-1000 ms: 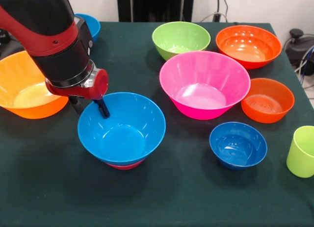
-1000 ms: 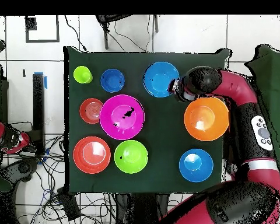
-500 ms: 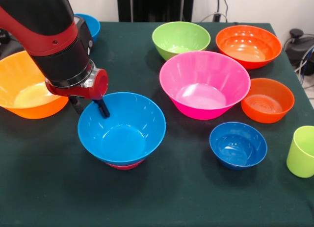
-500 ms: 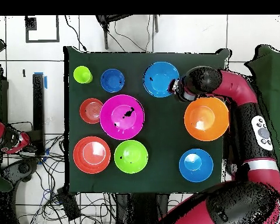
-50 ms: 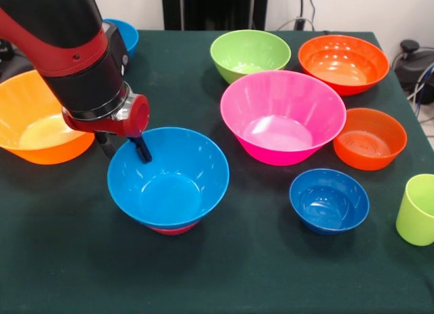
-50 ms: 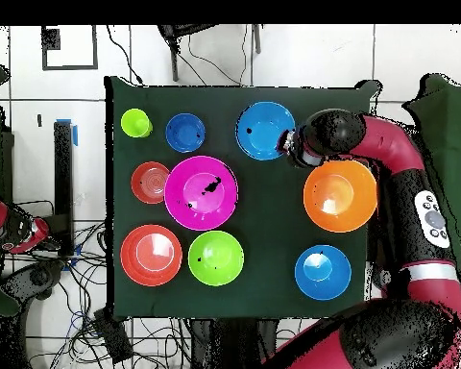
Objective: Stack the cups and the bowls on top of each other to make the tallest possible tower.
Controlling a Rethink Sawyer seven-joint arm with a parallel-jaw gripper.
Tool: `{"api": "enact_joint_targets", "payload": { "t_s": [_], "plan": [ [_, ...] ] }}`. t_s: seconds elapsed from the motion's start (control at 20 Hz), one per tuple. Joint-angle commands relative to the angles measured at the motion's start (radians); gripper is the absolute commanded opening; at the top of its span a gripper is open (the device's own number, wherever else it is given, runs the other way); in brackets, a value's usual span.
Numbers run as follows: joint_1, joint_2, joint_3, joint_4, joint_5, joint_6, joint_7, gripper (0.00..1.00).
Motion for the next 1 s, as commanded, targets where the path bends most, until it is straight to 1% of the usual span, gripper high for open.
{"api": "enact_joint_targets", "payload": {
  "t_s": [0.05, 0.2, 0.3, 0.45, 0.85, 1.0],
  "plan": [
    [0.031, -0.058, -0.042, 0.06, -0.02, 0.095, -0.197, 1.0],
    [0.036, -0.081, -0.049, 0.071, -0.021, 0.106, -0.186, 1.0],
    [0.031, -0.09, -0.044, 0.089, -0.012, 0.095, -0.175, 1.0],
    [0.033, -0.088, -0.036, 0.082, -0.002, 0.095, -0.166, 1.0],
    [0.023, -0.103, -0.024, 0.113, 0.035, 0.075, -0.15, 1.0],
    [0.029, -0.101, -0.029, 0.103, 0.044, 0.095, -0.159, 1.0]
  ]
}}
